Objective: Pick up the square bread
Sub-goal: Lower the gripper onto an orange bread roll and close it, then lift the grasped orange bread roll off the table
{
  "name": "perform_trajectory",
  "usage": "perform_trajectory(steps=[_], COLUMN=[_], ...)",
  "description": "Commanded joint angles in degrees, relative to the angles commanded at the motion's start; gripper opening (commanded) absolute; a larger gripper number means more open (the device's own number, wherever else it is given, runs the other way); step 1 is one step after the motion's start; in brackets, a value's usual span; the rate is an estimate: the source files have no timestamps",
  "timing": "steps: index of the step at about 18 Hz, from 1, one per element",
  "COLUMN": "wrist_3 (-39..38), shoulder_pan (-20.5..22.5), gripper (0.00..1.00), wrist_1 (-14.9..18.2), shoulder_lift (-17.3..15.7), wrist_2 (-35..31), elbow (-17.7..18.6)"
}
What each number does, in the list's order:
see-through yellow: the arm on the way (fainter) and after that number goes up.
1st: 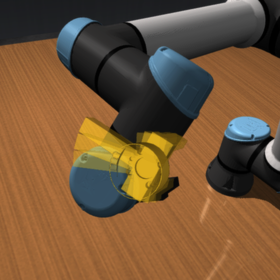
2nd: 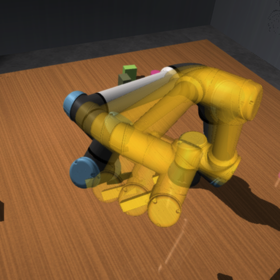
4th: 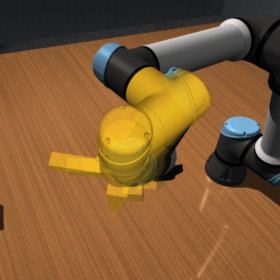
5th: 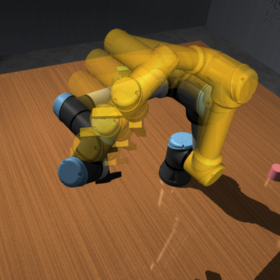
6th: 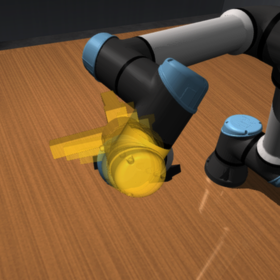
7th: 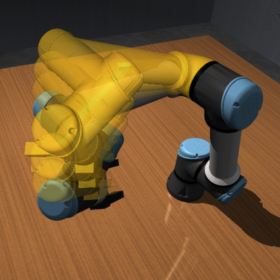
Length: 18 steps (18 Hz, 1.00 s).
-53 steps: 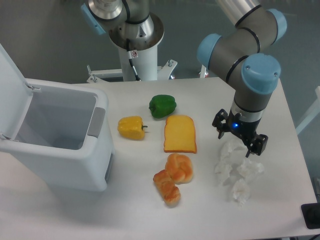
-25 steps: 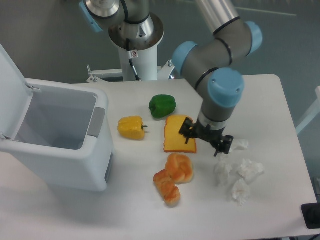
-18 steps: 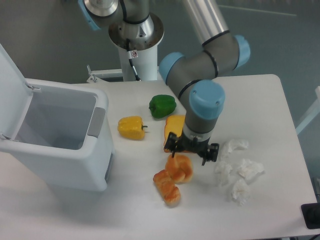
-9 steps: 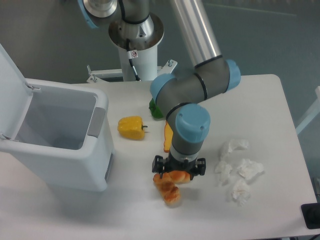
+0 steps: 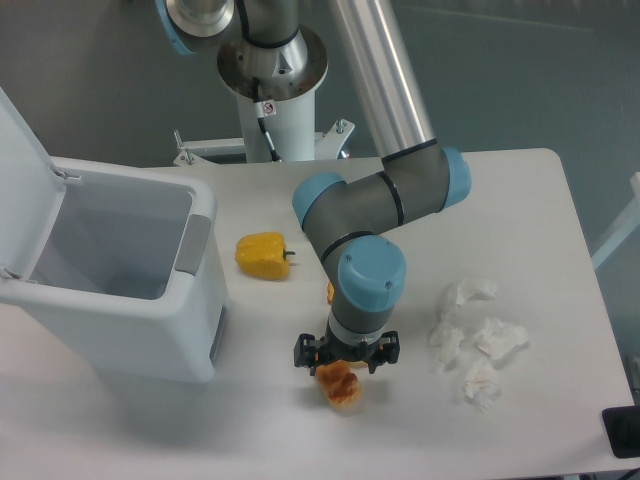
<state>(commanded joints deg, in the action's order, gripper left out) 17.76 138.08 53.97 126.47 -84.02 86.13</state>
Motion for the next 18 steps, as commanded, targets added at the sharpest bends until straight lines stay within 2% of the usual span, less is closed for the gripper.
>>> perform_trajectory(steps=[2, 4, 6, 9, 12, 15, 16, 18], wrist_3=[-0.2, -0.4, -0.7, -1.6, -2.5, -2.4, -2.3, -1.9], shoulder_pan=[-0.4, -0.6, -0.6, -0.6, -0.6, -0.6, -0.5, -0.5], gripper=[1.0, 0.93, 0.82, 0.6, 0.54, 0.26, 0.21, 0.21], wrist_1=[-0.1, -0.1, -0.1, -0.2, -0.2, -0.2, -0.1, -0.1], shoulder_lift=[0.3, 0.4, 0.4, 0.5, 0.4, 0.2, 0.0, -0.4], wrist_2=[-0.3, -0.3, -0.2, -0.1, -0.1, -0.1, -0.1, -0.1], elbow=[-0.2, -0.3, -0.3, -0.4, -0.4, -0.4, -0.4, -0.9])
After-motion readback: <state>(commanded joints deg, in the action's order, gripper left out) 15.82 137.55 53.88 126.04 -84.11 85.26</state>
